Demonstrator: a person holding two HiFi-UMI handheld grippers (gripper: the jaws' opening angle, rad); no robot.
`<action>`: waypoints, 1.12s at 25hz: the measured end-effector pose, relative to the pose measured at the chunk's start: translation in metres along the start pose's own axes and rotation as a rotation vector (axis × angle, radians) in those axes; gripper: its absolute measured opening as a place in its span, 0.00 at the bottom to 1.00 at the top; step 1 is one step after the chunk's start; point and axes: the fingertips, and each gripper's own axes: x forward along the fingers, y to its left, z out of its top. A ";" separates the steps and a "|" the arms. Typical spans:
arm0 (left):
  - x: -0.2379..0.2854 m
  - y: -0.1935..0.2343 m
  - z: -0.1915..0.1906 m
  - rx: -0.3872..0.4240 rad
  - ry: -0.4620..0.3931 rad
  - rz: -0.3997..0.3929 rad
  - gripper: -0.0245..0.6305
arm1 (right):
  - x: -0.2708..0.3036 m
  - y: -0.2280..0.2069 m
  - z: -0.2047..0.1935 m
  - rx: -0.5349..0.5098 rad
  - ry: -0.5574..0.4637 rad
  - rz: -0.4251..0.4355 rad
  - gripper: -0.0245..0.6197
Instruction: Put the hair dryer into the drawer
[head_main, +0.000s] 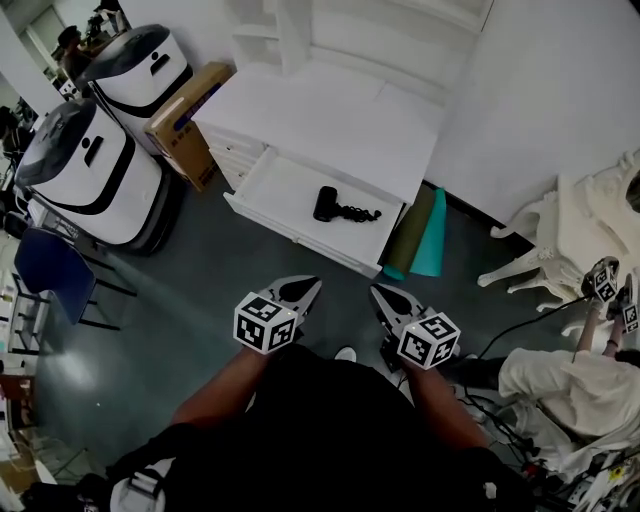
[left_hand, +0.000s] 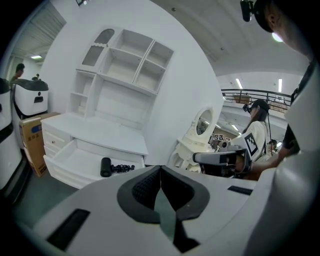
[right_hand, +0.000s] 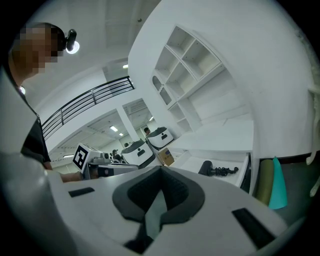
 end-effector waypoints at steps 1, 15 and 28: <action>-0.002 0.001 0.004 0.008 -0.003 -0.006 0.05 | 0.003 0.001 -0.001 -0.002 0.001 -0.006 0.08; -0.023 0.032 0.019 0.090 0.044 -0.121 0.05 | 0.056 0.033 0.014 -0.024 -0.061 -0.091 0.08; -0.024 0.064 0.037 0.101 0.041 -0.138 0.05 | 0.064 0.027 0.016 0.012 -0.094 -0.174 0.08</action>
